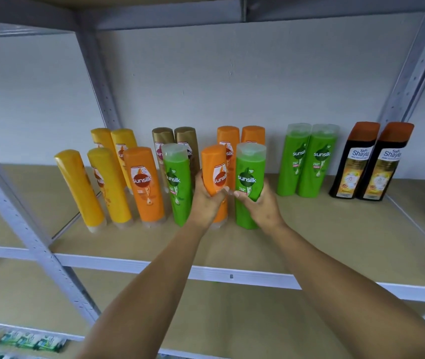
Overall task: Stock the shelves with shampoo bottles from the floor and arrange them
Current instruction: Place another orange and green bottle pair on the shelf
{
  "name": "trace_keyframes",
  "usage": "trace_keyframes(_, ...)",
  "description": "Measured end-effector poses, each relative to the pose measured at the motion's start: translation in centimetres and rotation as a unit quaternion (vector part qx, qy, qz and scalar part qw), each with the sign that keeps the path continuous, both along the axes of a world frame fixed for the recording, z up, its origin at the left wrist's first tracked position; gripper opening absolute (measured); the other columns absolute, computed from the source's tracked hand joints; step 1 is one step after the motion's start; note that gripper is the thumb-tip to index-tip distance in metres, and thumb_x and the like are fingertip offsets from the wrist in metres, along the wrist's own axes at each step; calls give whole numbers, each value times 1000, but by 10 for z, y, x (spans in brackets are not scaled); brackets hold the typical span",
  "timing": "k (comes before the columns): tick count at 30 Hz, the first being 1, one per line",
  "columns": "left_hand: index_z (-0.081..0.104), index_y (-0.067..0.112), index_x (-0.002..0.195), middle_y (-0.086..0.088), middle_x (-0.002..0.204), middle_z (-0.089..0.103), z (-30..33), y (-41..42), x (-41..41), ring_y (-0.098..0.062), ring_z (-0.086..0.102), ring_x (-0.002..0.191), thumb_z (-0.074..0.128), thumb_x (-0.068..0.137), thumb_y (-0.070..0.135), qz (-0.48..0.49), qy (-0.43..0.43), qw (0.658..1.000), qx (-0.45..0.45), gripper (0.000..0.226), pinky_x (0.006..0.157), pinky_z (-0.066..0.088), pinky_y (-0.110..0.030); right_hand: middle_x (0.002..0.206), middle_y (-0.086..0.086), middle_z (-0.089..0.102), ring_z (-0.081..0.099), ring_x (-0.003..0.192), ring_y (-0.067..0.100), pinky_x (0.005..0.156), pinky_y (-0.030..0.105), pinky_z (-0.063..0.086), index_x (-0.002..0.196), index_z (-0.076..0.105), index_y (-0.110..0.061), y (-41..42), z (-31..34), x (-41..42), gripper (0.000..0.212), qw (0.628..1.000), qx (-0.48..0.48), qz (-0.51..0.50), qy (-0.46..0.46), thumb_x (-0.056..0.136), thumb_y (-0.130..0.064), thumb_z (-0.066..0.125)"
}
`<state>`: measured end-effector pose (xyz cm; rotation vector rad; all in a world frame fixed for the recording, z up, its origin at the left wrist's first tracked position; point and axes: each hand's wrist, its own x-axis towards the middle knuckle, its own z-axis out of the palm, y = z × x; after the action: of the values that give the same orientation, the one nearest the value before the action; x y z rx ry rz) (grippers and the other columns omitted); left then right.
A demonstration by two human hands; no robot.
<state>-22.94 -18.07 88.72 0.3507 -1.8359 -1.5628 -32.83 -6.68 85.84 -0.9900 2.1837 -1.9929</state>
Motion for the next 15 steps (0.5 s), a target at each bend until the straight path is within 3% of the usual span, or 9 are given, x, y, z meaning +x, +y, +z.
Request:
trace_keyframes(4,31,21,139,4,123,50,-1,2,3,-11,52,110,70,84,16,0,-12,1000,-3,67,92,43,-27,111,-5,69,65,104,12,92,44,53,119,58,-21,1,-4,3,62,1000,-4,-1,-17,70,-54,76)
trace_keyframes(10,29,17,141,1,128,48,-13,4,10,-12,46,114,65,89,19,6,-57,998,-22,63,98,39,-30,110,-6,69,65,103,9,91,39,54,119,57,-20,4,2,10,54,1000,7,-6,-12,75,-45,75)
trace_keyframes(15,25,19,143,3,129,44,-16,5,17,-9,44,113,62,92,22,8,-84,996,-39,63,93,37,-26,114,-4,67,64,105,13,91,44,53,122,54,-22,7,1,10,65,999,44,-12,-2,72,-60,71)
